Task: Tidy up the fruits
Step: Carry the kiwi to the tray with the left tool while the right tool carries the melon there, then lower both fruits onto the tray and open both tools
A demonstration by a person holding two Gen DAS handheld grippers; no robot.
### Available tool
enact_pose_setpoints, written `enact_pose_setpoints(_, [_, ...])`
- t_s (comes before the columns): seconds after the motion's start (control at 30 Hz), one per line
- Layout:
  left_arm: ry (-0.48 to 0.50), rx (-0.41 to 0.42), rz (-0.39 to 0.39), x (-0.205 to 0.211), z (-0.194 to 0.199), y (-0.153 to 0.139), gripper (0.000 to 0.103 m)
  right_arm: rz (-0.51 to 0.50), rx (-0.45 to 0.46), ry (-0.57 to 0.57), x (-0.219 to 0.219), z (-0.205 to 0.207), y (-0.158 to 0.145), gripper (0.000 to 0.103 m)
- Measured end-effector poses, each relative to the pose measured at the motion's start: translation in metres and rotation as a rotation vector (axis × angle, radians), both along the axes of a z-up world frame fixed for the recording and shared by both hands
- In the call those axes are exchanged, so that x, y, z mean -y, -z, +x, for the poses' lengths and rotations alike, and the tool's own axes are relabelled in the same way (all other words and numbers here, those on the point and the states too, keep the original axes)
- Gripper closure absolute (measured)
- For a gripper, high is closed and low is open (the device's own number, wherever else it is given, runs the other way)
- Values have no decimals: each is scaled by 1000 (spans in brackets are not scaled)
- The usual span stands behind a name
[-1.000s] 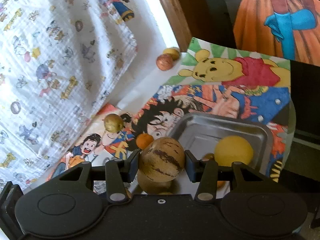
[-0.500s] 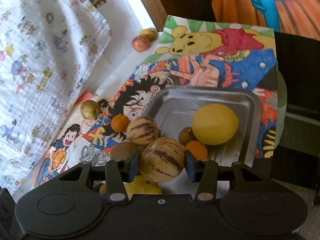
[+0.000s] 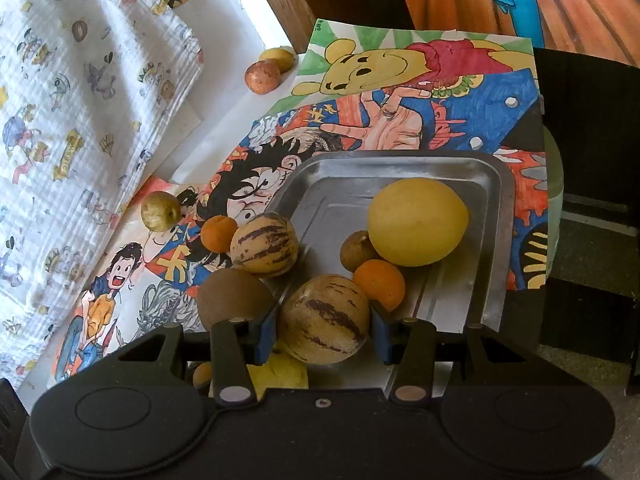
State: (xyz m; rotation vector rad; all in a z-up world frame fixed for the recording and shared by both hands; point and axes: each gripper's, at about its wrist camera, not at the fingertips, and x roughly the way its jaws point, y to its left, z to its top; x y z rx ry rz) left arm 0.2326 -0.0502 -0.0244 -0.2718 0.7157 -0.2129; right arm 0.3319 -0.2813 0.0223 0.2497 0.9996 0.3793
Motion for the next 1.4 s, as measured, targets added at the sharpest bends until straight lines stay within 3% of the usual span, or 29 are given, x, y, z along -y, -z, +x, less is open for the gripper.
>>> enact_pose_setpoints(0.5, [-13,-12,-19,-3,-1,0,74,63,16,98,6,-13,8,53])
enact_pose_setpoints(0.9, [-22,-26,-35,-2,-7,-2,63,87,-13,144,17,-23,14,48])
enact_pose_setpoints(1.1, [-31,-31,-47,-2,-14,-7,52,97,6,132,19,-33,7,39])
enact_pose_setpoints(1.27, [-41,-11,-62,-4,-26,-16,32,98,16,127,21,-45,0,31])
enact_pose_setpoints(1.4, [-81,1,-46,-8,-36,-24,23,95,41,115,22,-58,-8,25])
